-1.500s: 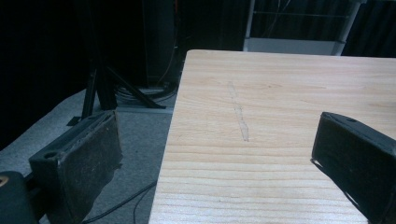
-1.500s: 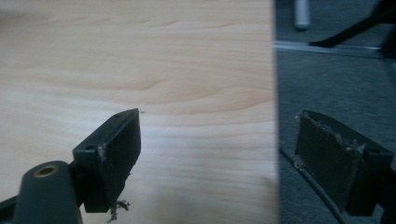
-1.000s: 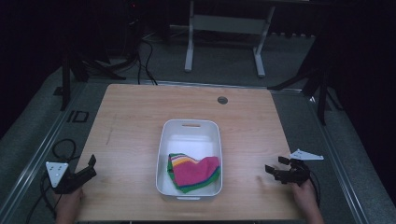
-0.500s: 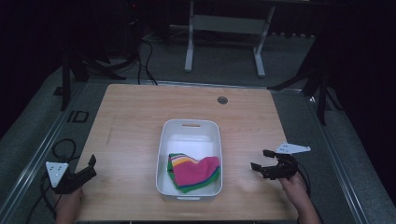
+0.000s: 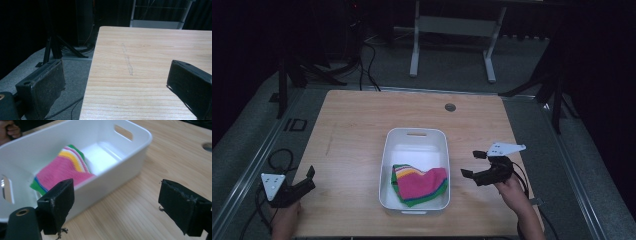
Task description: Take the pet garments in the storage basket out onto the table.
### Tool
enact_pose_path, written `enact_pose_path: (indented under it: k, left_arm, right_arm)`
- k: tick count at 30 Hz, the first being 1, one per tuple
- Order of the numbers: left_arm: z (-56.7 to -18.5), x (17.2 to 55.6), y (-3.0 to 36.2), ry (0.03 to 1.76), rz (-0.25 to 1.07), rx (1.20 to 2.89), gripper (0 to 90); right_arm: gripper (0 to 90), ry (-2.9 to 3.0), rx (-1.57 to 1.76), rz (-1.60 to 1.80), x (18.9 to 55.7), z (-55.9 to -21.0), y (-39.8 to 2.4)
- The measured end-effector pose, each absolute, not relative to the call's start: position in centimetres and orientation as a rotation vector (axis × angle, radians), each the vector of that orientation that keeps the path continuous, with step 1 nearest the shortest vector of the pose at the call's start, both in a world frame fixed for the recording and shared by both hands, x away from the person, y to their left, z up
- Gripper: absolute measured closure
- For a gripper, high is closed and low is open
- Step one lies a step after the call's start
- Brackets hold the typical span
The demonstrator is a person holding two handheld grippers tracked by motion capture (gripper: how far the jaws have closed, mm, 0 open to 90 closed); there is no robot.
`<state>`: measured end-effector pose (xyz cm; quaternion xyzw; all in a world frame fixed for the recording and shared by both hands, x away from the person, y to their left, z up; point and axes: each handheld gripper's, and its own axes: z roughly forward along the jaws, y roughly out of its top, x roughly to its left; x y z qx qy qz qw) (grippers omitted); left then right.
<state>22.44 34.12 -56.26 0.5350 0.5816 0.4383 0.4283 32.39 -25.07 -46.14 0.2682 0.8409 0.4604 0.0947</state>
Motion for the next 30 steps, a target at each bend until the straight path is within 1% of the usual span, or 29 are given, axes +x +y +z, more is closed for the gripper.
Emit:
enact_pose_path:
  k: [1,5,10,30]
  left_arm:
    - [-56.3,22.4,34.1,1.451,1.095,1.336,2.2]
    - [-56.3,22.4,34.1,1.451,1.093,1.335,2.2]
    - [-56.3,22.4,34.2,1.452,1.09,1.334,2.2]
    - [-56.3,22.4,34.2,1.452,1.086,1.328,2.2]
  right_arm:
    - [13.0,2.509,0.767,1.367,32.5,-45.9,-24.2]
    - [13.1,2.534,0.732,1.367,32.7,-45.6,-22.9]
    - [13.1,2.597,0.647,1.356,32.8,-45.5,-20.4]
    - [12.6,2.729,0.509,1.297,33.1,-46.6,-14.2]
